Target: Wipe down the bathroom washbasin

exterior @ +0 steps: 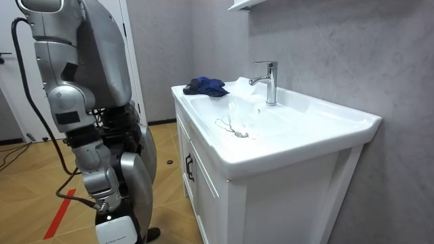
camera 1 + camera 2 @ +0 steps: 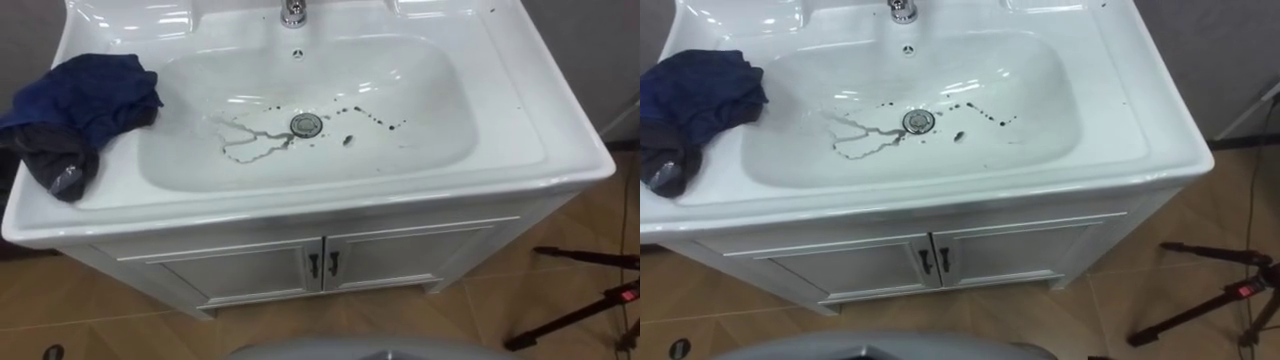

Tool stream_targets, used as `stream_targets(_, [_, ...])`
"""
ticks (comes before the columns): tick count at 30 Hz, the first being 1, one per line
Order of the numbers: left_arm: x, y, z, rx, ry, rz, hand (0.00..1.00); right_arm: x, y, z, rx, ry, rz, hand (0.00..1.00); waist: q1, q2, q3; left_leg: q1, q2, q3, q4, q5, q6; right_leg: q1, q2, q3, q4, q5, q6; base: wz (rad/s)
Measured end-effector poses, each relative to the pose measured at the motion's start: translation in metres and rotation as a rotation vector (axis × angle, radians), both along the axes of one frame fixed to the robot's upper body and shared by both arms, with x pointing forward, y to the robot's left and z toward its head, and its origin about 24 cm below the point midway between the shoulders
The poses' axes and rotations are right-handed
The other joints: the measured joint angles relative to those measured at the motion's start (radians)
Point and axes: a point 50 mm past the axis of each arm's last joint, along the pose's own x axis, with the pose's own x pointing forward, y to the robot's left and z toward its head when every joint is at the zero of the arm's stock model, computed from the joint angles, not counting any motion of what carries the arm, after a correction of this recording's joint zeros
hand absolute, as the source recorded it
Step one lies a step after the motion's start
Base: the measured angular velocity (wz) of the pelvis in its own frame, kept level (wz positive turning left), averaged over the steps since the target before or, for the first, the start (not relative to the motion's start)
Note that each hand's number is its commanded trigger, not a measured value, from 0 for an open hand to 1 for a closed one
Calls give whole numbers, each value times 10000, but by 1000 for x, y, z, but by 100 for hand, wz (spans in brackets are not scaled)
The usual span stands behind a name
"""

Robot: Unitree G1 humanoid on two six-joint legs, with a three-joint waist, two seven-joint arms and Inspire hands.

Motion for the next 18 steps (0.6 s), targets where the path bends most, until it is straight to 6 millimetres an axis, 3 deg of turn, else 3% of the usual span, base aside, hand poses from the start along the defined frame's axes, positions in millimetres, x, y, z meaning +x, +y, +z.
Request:
stream_targets(7, [0,18,7,1237,-1098,3381,0,-2,-3,1,-20,131,-12,0,241,97,-46,-10,-11,-135,-24,0,-1,14,-7,-107,29,-10,-18,3])
stream_targets(13, [7,39,18,2911,-2026,4809,0,-4,-6,1,2,200,-27,0,718,137,-53,-73,-91,-379,-21,8,9,30,-106,-400,62,-95,5,12])
stream_targets(14, [12,44,22,3280,-2342,5064,0,-5,-7,2,-33,221,-30,0,792,225,-108,-84,-100,-421,-24,8,9,34,-122,-498,64,-104,8,7])
stream_targets(18, [14,62,39,4746,-3232,5670,0,-4,-11,3,-165,93,81,0,854,192,-85,-105,-123,-524,-37,8,9,50,-131,-554,47,-135,14,8])
